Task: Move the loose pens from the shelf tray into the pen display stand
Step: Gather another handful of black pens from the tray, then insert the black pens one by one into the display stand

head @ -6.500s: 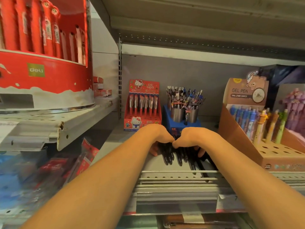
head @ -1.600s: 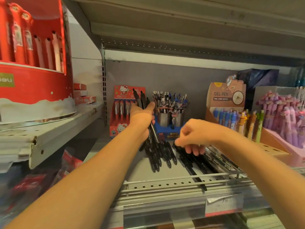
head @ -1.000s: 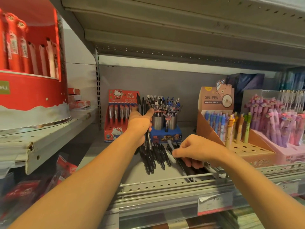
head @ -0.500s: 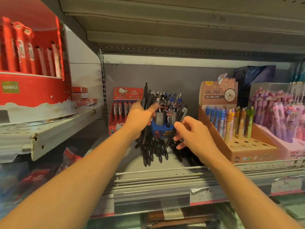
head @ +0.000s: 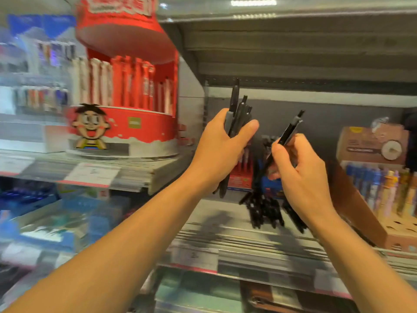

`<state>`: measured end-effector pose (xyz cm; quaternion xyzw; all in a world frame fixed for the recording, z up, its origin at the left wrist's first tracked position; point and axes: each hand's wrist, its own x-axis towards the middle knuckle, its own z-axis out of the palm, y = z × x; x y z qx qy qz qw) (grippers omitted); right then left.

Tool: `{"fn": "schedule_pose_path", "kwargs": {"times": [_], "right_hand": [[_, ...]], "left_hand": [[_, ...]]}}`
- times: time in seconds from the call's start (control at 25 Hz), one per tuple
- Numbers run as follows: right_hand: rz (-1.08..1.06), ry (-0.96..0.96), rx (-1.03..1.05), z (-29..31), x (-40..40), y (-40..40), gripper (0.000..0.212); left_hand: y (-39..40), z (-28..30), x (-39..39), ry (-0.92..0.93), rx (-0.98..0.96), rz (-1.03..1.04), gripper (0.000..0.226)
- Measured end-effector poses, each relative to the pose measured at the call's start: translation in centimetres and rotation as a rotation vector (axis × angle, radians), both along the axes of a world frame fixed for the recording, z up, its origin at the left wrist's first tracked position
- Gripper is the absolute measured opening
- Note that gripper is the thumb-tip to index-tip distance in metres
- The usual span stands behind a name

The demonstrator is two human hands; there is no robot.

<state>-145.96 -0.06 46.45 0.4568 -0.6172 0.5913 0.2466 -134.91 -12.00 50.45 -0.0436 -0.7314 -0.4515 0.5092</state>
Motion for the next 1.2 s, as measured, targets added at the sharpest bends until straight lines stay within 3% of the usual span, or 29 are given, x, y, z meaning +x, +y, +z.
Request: {"fn": "schedule_pose_path", "kwargs": {"times": [0.28,0.44,0.72,0.92,1.2], "right_hand": [[0.213,0.209,-0.037,5.1,17.9,-9.7,0.029],[0.358,0.295,-0.071,6.3,29.7,-17.8,0.012],[0.657,0.266,-0.026,6.4,47.3,-32.4,0.005],[0.706,0.320,0.026,5.8,55.9,-42.0,0.015],[0.711,0.304,0.085,6.4,62.3,-58.0,0.024]], "left_hand": [[-6.9,2.4,19.8,0.131,-0.002,0.105,0.018],[-14.2,2.0,33.1,0.115,0.039,0.248,0.016],[-25.3,-1.7,53.1,0.088,0.148,0.555,0.023],[-32.0,-4.4,62.7,0.084,0.220,0.712,0.020],[-45.7,-5.6,71.2,0.015,0.245,0.820,0.027]]}}
